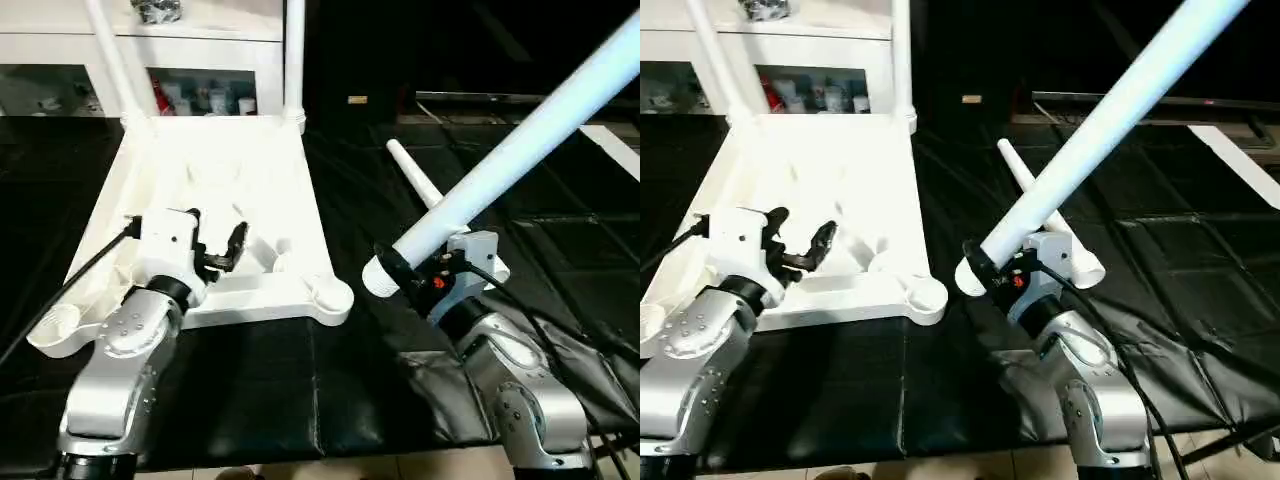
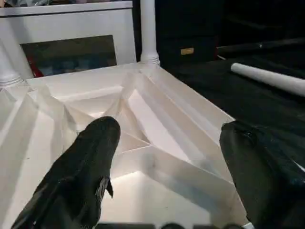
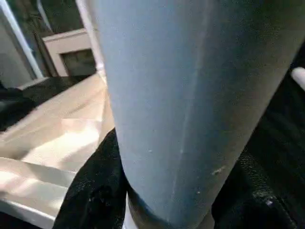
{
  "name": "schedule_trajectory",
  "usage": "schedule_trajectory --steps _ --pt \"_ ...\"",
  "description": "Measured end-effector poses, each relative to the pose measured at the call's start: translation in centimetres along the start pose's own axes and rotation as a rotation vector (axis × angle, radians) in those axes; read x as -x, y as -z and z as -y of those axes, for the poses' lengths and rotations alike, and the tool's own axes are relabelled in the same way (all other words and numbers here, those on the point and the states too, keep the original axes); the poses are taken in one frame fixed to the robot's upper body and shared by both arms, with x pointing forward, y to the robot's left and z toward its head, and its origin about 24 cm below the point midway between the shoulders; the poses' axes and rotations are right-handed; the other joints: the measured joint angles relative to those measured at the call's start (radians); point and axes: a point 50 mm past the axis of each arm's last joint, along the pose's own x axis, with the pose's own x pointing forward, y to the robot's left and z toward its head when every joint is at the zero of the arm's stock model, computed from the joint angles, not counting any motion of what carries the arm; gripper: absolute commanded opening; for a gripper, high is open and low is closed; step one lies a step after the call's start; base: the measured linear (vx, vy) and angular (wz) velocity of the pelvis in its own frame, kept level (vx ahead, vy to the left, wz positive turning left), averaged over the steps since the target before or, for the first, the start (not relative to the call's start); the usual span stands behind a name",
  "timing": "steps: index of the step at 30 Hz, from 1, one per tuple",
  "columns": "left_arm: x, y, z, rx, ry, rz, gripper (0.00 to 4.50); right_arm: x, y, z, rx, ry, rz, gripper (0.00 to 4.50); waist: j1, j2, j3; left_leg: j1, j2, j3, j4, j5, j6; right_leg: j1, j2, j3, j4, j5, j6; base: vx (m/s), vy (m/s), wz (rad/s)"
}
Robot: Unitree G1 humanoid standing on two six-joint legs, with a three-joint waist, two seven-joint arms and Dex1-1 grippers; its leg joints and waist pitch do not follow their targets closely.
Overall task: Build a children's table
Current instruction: Pick table leg
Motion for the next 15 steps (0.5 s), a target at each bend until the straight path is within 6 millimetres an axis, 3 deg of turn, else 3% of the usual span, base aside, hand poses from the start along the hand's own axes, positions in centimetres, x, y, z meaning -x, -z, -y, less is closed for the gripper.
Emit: schedule_trajectory --steps 15 --pt "0.0 0.0 0.0 -0.005 -0.017 0.012 3.84 -0.1 0.4 1.0 0.041 0.096 -0.046 1.91 -0.001 -0.001 -0.001 0.000 0.000 0.001 0.000 0.000 0.001 0.000 0.001 0.001 0.000 0.000 0.000 0.000 0.000 0.00"
